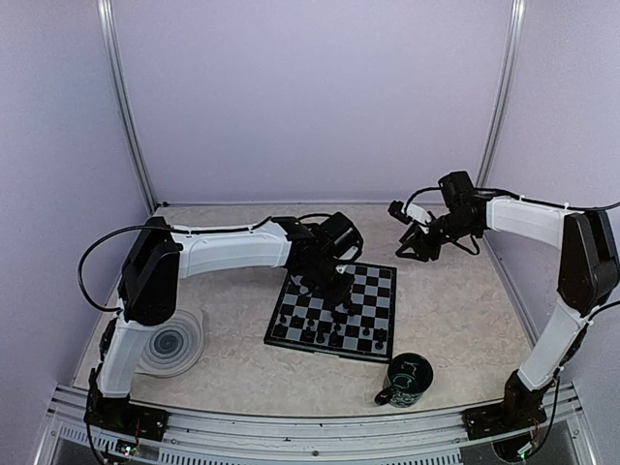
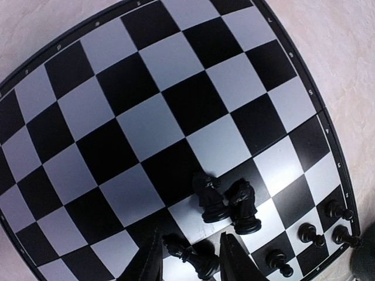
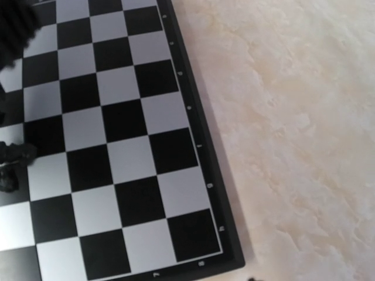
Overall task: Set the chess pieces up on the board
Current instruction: Pick up the knight from the chessboard.
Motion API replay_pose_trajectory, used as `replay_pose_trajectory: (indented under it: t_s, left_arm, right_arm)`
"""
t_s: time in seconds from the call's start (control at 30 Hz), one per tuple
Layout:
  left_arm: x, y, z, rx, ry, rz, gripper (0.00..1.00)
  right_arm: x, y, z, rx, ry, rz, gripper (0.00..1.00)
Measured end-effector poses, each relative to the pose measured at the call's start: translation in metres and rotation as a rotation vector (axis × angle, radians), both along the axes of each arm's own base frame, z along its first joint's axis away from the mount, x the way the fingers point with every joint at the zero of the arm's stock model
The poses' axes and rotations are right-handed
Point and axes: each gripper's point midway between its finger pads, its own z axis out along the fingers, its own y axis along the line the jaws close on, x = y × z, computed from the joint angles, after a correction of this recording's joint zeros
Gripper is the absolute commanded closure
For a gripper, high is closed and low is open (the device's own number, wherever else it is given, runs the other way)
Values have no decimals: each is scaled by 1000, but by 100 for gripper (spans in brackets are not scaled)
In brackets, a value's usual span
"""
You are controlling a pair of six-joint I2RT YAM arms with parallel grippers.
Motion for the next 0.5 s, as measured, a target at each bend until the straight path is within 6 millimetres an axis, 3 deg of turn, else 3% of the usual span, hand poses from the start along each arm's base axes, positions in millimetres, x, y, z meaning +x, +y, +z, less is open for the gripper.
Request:
replay_pose_trajectory:
  t_s: [0.2, 0.5]
  left_arm:
    - [-17, 24, -16, 11, 81, 110, 65]
    - [-24, 18, -16, -31, 129, 142, 65]
  right_arm:
    - [0, 0, 0, -1, -1, 3, 57]
    - [-1, 0, -1, -4, -4, 14, 57]
